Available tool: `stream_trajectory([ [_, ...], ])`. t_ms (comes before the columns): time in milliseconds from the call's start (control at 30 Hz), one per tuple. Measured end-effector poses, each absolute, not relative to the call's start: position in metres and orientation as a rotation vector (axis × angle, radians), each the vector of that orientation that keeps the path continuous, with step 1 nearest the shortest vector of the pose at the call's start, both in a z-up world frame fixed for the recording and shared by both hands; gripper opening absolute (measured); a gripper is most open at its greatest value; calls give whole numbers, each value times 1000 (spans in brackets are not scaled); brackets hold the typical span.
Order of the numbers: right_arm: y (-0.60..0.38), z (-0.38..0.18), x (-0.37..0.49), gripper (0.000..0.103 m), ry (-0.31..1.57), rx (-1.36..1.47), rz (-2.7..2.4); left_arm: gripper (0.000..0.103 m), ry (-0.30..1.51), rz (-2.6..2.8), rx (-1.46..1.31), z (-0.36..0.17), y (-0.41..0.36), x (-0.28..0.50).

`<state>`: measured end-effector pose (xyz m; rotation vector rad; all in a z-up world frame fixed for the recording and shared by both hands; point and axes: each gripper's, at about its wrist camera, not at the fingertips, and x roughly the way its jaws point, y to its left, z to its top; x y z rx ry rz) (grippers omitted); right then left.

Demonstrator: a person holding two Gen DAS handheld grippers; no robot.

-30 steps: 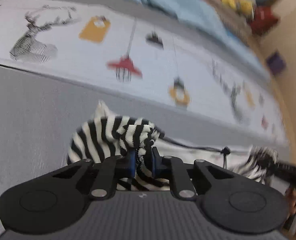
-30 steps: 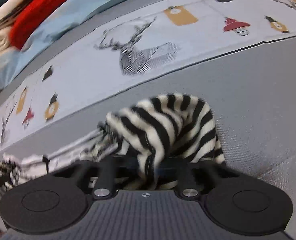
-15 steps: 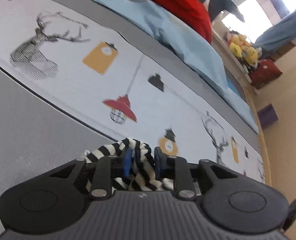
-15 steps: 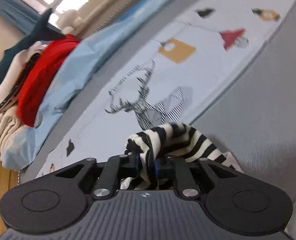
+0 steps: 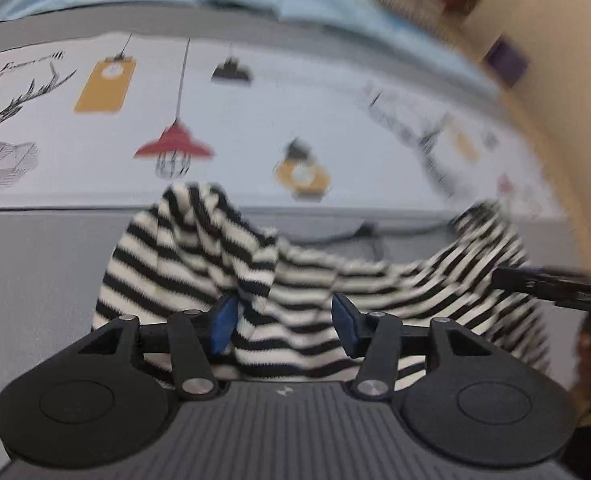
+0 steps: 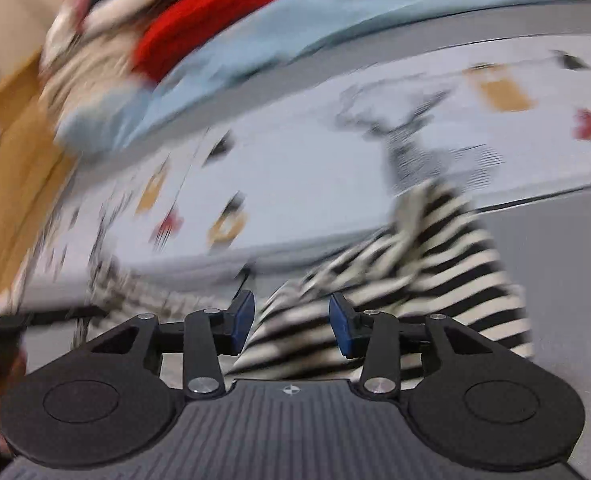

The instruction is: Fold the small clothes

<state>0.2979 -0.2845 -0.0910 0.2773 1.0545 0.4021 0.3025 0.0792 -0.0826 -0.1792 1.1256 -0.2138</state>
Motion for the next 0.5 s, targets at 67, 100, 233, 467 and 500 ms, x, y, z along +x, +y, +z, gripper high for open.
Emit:
stream_trajectory([
  [67,-259,-99,295,44,1084,171,447,40,1133,-195,-140,-89,73,305],
  [100,-248,-103,295,44,1099,131,461,25,1134,-186,-129,-91,72,305],
  [233,-208,-119,291,33,1122,-113,458,7,1147,-147,-125,-95,76,310],
  [467,-220,-96,305,3,969,105,383,4,864,-30,-284,-56,101,310],
  [500,-226,-91,306,3,916,175,363,7,892,-27,-332,-61,106,312],
])
